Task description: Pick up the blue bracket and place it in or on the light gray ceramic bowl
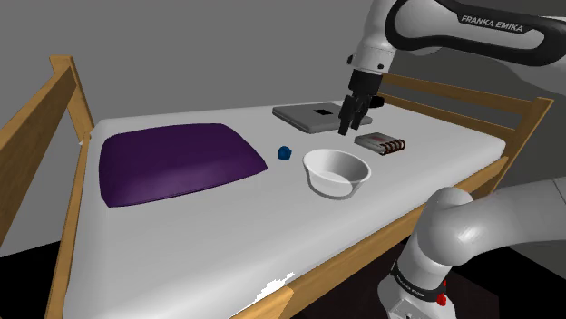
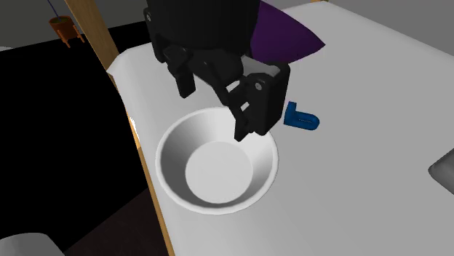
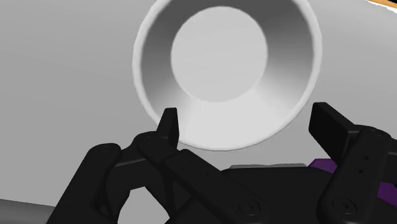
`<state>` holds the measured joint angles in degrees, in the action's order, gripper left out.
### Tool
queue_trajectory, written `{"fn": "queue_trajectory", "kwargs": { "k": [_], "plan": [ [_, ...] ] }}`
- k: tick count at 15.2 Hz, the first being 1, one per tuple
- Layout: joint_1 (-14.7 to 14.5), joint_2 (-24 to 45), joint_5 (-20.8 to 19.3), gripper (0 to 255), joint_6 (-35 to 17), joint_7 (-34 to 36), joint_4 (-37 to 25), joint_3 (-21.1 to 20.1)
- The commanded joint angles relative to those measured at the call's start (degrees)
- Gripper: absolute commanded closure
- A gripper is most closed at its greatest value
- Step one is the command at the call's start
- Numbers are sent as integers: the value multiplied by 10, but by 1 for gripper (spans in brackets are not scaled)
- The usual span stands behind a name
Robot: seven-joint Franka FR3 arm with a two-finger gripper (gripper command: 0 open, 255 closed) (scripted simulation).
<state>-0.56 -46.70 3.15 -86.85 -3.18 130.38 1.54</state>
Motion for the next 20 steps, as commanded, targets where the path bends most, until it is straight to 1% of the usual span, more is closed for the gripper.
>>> {"fn": "queue_trajectory", "kwargs": {
  "k": [1, 5, 10, 15, 20],
  "plan": [
    [0, 0, 0, 0, 0, 0, 0, 0],
    [-14, 80, -17, 0, -53, -56, -19, 15],
    [-30, 186, -31, 0, -109, -122, -61, 29],
    [-44, 295, -39, 0, -151, -184, -120, 37],
    [-55, 406, -43, 0, -179, -241, -196, 38]
  ]
}}
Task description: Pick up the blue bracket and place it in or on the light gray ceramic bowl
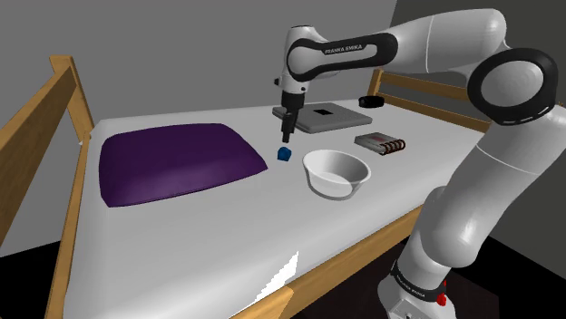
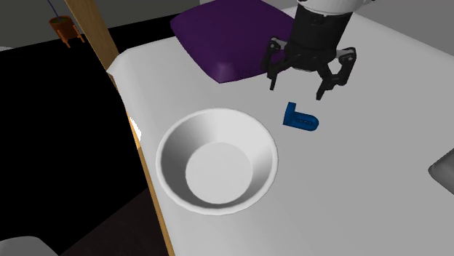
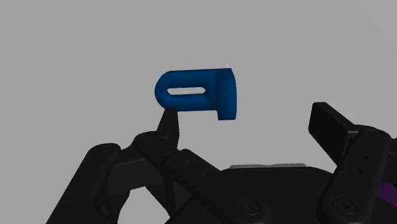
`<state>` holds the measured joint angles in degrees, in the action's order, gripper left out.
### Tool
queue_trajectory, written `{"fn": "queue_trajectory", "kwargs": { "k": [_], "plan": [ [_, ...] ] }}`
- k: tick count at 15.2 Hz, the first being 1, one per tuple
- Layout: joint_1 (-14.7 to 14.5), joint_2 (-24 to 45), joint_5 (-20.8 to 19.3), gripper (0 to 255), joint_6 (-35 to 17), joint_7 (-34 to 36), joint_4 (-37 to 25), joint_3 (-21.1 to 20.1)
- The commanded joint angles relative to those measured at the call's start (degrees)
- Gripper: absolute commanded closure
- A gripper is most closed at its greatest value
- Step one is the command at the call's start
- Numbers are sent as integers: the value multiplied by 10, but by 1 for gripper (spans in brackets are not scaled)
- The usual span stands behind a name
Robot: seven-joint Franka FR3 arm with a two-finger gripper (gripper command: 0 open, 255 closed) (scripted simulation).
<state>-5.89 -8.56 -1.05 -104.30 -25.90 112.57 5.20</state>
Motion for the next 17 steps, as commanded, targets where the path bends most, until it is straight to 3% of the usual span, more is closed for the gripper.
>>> {"fn": "queue_trajectory", "kwargs": {
  "k": [1, 8, 16, 17],
  "plan": [
    [-1, 27, -1, 0, -5, -15, -20, 1],
    [-1, 34, -1, 0, -63, -16, 31, 1],
    [-1, 34, -1, 0, -63, -16, 31, 1],
    [-1, 34, -1, 255, -63, -16, 31, 1]
  ]
}}
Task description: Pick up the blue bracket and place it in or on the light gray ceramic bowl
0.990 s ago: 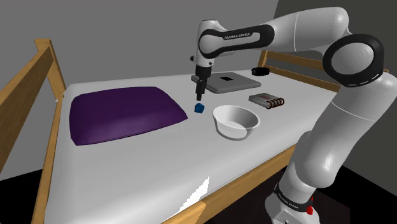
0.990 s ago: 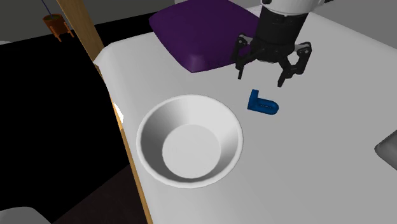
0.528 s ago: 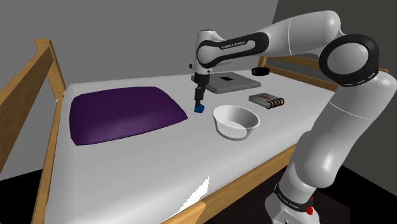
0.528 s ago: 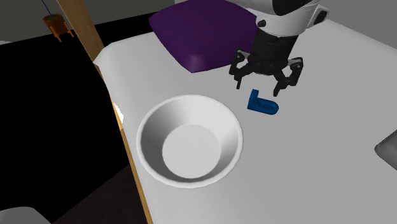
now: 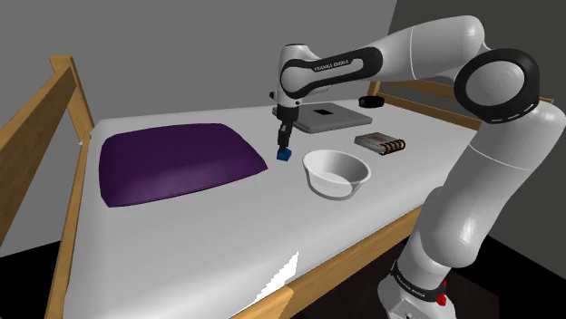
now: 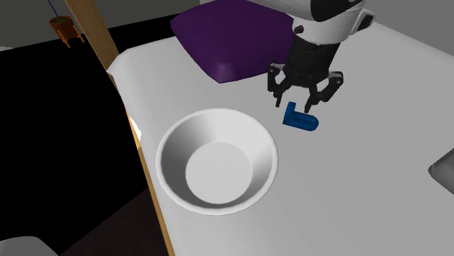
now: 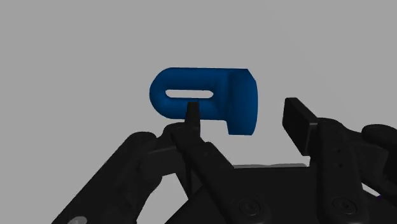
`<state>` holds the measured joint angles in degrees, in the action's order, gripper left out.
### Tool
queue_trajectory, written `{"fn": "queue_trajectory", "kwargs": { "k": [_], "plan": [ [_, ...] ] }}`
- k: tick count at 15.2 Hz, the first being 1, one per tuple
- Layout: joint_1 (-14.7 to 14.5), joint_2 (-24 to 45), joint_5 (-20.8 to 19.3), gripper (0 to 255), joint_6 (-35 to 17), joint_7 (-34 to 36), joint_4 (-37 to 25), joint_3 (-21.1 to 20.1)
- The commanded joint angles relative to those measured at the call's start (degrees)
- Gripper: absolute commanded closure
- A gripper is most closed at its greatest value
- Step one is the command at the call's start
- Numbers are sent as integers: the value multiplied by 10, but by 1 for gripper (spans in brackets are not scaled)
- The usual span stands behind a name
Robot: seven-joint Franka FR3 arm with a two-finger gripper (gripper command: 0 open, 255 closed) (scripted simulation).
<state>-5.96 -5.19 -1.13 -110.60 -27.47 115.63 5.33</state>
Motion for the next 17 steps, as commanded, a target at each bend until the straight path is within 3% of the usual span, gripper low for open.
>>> {"fn": "queue_trajectory", "kwargs": {
  "k": [1, 9, 17],
  "plan": [
    [0, 0, 0, 255, 0, 0, 0, 0],
    [0, 0, 0, 255, 0, 0, 0, 0],
    [-1, -7, 0, 255, 61, 0, -54, 0]
  ]
}}
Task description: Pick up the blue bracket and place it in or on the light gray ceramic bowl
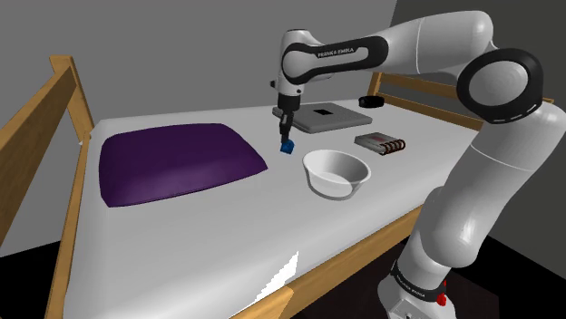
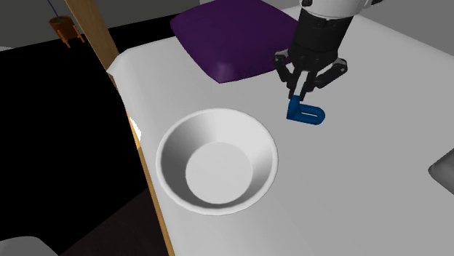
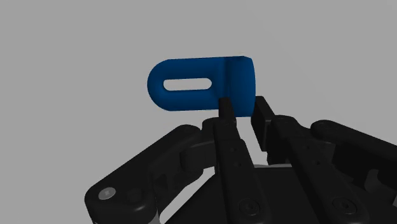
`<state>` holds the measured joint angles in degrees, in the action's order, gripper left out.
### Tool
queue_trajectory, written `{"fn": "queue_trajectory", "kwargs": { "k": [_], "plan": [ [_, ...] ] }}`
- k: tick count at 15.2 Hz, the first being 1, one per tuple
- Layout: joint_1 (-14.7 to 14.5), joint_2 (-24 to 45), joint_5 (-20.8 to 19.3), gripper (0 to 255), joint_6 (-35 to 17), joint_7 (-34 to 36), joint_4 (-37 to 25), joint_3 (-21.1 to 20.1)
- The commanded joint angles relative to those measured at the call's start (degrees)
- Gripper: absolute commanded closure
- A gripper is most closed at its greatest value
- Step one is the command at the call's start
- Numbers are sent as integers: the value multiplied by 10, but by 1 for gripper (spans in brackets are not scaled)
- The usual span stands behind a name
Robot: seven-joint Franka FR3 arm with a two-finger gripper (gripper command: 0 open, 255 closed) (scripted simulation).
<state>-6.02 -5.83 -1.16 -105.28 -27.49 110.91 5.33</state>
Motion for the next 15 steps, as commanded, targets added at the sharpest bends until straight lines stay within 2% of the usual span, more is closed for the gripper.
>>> {"fn": "queue_trajectory", "kwargs": {
  "k": [1, 15],
  "plan": [
    [0, -1, 0, 255, 15, 0, -14, 0],
    [0, 9, 1, 255, 125, -2, -133, 0]
  ]
}}
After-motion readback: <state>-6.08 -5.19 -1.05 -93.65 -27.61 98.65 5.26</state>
